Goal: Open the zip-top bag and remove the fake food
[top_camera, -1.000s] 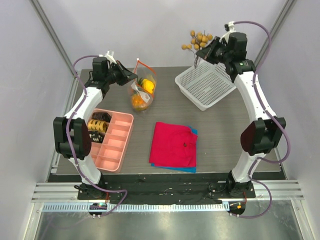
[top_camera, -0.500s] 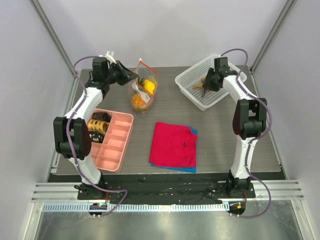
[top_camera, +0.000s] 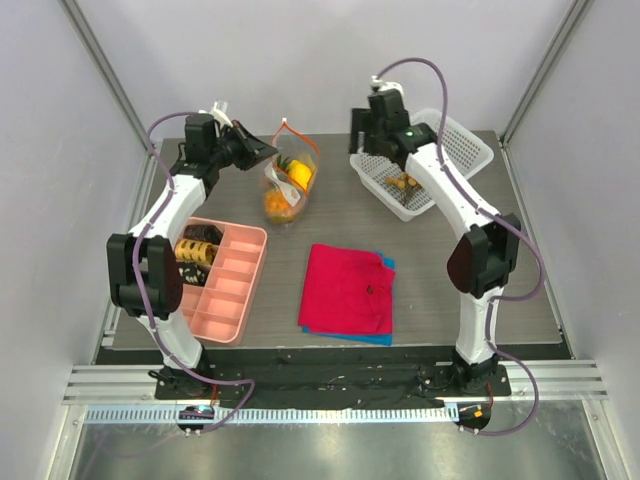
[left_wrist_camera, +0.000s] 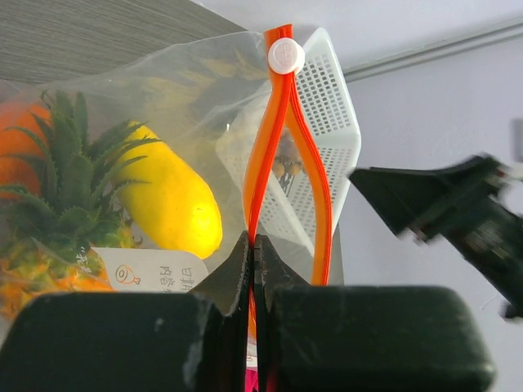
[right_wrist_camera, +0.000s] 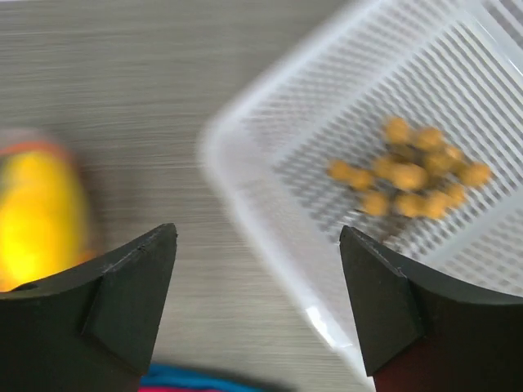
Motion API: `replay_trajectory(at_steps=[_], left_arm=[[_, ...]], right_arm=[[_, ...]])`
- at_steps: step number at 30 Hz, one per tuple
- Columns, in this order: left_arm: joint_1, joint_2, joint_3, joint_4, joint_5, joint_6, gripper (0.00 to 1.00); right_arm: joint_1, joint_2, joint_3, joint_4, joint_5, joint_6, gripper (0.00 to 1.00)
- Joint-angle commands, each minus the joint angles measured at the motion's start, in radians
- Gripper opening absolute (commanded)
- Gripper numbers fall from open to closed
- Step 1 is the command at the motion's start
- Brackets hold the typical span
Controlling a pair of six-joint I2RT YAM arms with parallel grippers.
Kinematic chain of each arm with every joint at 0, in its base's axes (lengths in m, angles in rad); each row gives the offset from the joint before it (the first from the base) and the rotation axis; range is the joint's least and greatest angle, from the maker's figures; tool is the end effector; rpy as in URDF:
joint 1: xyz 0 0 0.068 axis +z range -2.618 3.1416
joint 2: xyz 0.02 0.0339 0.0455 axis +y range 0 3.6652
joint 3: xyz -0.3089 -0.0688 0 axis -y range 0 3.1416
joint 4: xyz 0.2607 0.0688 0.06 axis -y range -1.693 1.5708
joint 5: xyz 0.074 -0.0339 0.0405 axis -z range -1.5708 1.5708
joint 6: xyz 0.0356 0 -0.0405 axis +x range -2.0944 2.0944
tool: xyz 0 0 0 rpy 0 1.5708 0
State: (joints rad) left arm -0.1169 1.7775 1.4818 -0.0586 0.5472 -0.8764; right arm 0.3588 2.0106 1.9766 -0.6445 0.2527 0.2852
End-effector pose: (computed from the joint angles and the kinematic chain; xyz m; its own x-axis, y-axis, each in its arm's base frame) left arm 0.4430 -0.0707 0.3610 -0.6695 -0.5821 -0.4615 0.1091 0.5374 -0.8362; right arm 0.4699 0.1667 0.3760 -0.6083 0.0628 -0.7912 0.0140 0.9976 0.0685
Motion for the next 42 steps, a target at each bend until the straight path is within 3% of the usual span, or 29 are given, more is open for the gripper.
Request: replay_trajectory(at_steps=[1, 9, 15, 22, 27, 28, 32, 42], left_arm=[[-0.012, -0.033, -0.006, 0.048, 0.026, -0.001, 0.00], [-0.029, -0.035, -0.006, 0.049, 0.030, 0.001, 0.00], [-0.035, -0.032, -0.006, 0.048, 0.033, -0.001, 0.00], [-0.044, -0.033, -0.006, 0.048, 0.036, -0.004, 0.00], [-0.052, -0.029, -0.006, 0.049, 0.034, -0.009, 0.00], [-0.053, -0.026, -0.009, 0.049, 0.033, -0.010, 0.00], [-0.061, -0.017, -0.015, 0.051, 0.030, -0.016, 0.00], [-0.082, 0.037, -0.029, 0.082, 0.005, -0.039, 0.00]], right_arm=[[0.153, -0.079, 0.142, 0.035, -0.033, -0.101, 0.83], [0.238, 0.033, 0.286, 0.031, -0.231, -0.156, 0.54], [0.275, 0.172, 0.416, -0.047, -0.293, -0.193, 0.49], [0.293, 0.240, 0.433, -0.072, -0.257, -0.169, 0.43], [0.299, 0.249, 0.418, -0.129, -0.156, -0.161, 0.47], [0.298, 0.247, 0.415, -0.136, -0.153, -0.167, 0.53], [0.302, 0.257, 0.393, -0.138, -0.155, -0.164, 0.62], [0.304, 0.271, 0.259, -0.064, -0.155, -0.118, 0.71]])
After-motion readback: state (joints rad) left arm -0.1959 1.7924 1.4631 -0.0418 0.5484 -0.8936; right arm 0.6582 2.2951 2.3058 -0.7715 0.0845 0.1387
